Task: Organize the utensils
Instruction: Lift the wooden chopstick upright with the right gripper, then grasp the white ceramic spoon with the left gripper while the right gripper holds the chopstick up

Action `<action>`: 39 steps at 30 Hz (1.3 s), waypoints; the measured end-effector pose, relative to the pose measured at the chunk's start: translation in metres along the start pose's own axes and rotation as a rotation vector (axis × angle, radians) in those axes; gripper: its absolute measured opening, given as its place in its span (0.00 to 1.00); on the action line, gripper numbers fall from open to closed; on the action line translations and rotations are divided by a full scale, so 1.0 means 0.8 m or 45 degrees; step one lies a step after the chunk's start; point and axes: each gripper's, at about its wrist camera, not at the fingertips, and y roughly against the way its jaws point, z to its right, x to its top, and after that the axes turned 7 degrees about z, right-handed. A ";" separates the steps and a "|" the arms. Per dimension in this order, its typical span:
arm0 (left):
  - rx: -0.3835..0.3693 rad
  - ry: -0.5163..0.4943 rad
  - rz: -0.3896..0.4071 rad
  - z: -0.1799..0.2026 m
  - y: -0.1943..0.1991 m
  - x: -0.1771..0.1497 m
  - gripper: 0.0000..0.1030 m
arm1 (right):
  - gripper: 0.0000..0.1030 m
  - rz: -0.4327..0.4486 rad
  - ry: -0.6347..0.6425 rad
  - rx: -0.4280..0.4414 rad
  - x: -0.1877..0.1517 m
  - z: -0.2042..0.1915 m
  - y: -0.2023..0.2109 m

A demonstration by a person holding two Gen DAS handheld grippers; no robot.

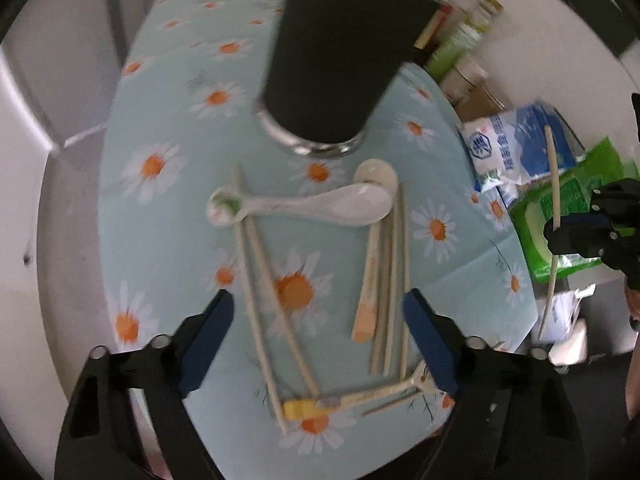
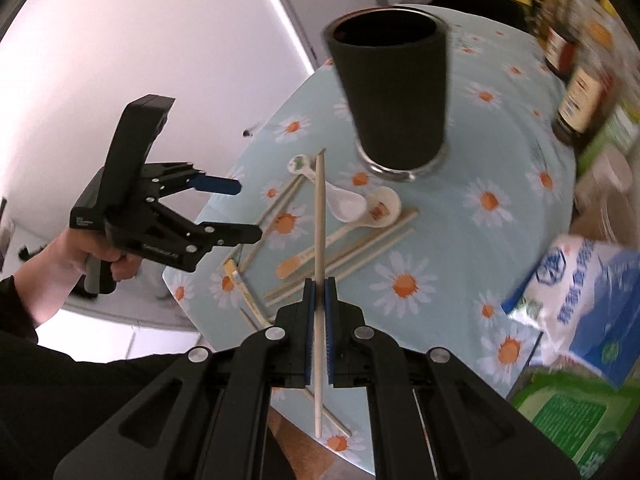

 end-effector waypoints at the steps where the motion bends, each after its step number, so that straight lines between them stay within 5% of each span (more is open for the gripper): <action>1: 0.015 -0.057 -0.011 0.010 -0.006 0.008 0.73 | 0.06 0.021 -0.023 0.009 -0.004 0.007 0.003; 7: 0.040 -0.446 -0.055 0.069 -0.035 0.029 0.67 | 0.06 0.095 -0.102 0.046 -0.020 0.027 0.019; 11: 0.053 -0.641 -0.122 0.089 -0.063 0.035 0.47 | 0.06 0.135 -0.140 0.062 -0.028 0.036 0.030; 13: 0.059 -0.715 -0.155 0.090 -0.077 0.038 0.46 | 0.06 0.150 -0.159 0.064 -0.030 0.039 0.034; 20: 0.006 -0.849 -0.213 0.090 -0.098 0.049 0.26 | 0.06 0.182 -0.208 0.072 -0.040 0.042 0.043; 25: 0.010 -0.989 -0.218 0.102 -0.104 0.049 0.26 | 0.06 0.183 -0.225 0.068 -0.041 0.044 0.042; 28: 0.010 -1.037 -0.250 0.108 -0.112 0.051 0.15 | 0.06 0.180 -0.225 0.065 -0.041 0.043 0.040; 39: -0.012 -1.061 -0.213 0.103 -0.108 0.046 0.04 | 0.06 0.181 -0.231 0.066 -0.038 0.041 0.035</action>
